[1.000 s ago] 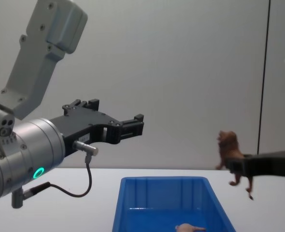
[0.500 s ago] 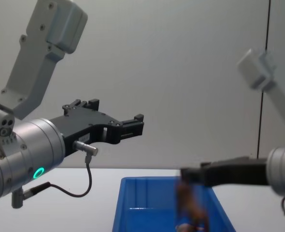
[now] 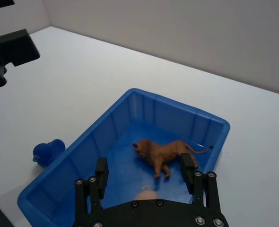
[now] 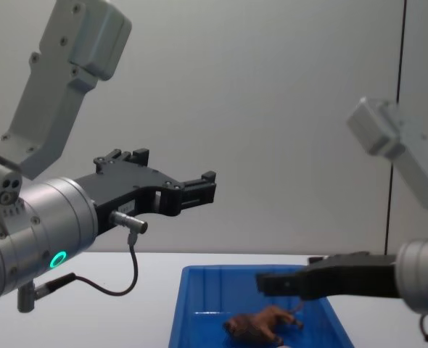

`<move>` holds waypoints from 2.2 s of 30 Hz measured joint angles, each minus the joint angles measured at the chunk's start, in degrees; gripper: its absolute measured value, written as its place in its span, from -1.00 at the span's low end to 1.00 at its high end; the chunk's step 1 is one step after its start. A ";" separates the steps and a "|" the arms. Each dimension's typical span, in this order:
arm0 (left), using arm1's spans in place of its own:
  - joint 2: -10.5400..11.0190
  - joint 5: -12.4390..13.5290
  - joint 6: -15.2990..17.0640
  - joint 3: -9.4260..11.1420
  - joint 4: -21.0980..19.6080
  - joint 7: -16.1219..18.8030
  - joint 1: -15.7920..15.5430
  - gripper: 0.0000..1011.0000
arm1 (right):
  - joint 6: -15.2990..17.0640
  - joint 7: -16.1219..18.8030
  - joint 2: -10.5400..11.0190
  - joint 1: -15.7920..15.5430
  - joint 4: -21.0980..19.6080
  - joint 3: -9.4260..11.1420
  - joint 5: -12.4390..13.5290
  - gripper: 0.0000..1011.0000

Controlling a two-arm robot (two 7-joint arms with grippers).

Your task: Pick up the two dolls from the table and place them into the box.

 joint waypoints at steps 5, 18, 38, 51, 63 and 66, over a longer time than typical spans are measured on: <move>0.00 0.00 0.00 0.00 0.00 0.00 0.00 0.98 | -1.58 -0.29 1.55 -0.95 -0.98 1.43 1.81 0.98; 0.00 0.00 0.00 0.00 0.00 0.00 0.00 0.98 | -6.49 -0.39 7.16 -4.36 -4.18 6.29 7.29 0.98; 2.71 0.59 2.33 -1.05 -2.48 1.38 2.39 0.98 | -8.96 -0.32 10.30 -6.21 -5.86 8.96 10.19 0.98; 6.23 -2.58 4.79 -2.15 -3.32 1.80 6.33 0.98 | -9.36 -0.28 10.83 -6.55 -6.15 9.41 10.73 0.98; 7.36 -5.50 5.86 -2.58 -0.44 -1.69 7.89 0.98 | -9.47 -0.28 11.00 -6.63 -6.24 9.56 10.86 0.98; 7.41 -5.98 6.16 -2.59 0.60 -2.91 8.04 0.98 | -9.49 -0.28 11.02 -6.65 -6.25 9.57 10.88 0.98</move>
